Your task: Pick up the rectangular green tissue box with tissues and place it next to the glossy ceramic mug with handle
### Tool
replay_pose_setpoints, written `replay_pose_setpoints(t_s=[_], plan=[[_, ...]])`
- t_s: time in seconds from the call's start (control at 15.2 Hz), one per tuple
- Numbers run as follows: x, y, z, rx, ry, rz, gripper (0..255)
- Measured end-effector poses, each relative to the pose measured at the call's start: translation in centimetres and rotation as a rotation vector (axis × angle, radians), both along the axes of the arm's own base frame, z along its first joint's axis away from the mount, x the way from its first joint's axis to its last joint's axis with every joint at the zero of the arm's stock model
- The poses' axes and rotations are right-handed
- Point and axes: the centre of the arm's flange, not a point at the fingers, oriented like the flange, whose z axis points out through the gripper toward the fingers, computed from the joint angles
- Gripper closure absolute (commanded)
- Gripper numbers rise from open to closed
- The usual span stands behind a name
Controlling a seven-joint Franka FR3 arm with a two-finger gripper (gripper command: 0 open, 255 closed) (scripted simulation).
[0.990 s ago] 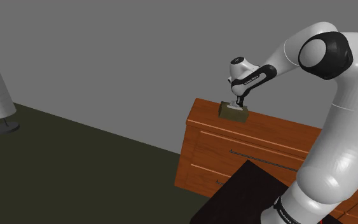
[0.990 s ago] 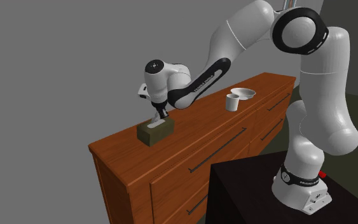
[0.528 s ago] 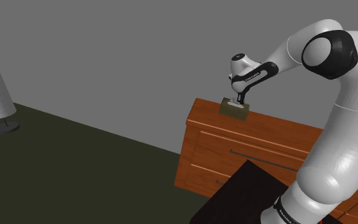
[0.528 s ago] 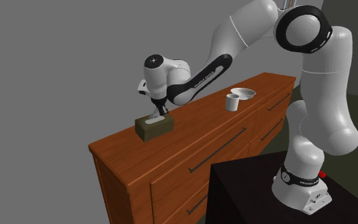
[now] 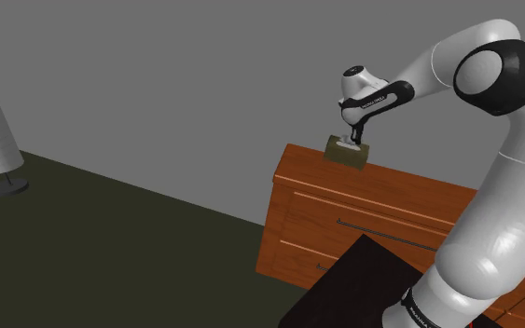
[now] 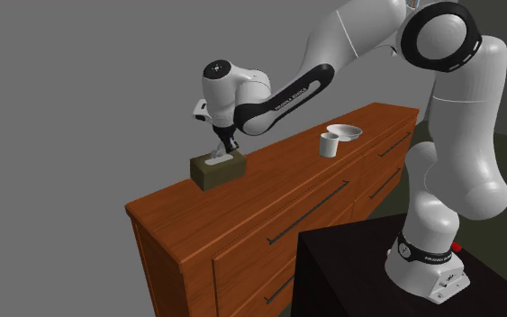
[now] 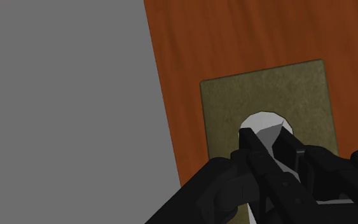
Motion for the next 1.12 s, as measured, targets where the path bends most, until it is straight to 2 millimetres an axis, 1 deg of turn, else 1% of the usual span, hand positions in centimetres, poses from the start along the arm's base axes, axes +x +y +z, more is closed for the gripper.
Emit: replay_pose_setpoints(t_s=[0.59, 1.12], plan=[[0.0, -0.3, 4.8, 0.000, 0.000, 0.000, 255], [0.1, 0.0, 9.1, 0.000, 0.000, 0.000, 255]])
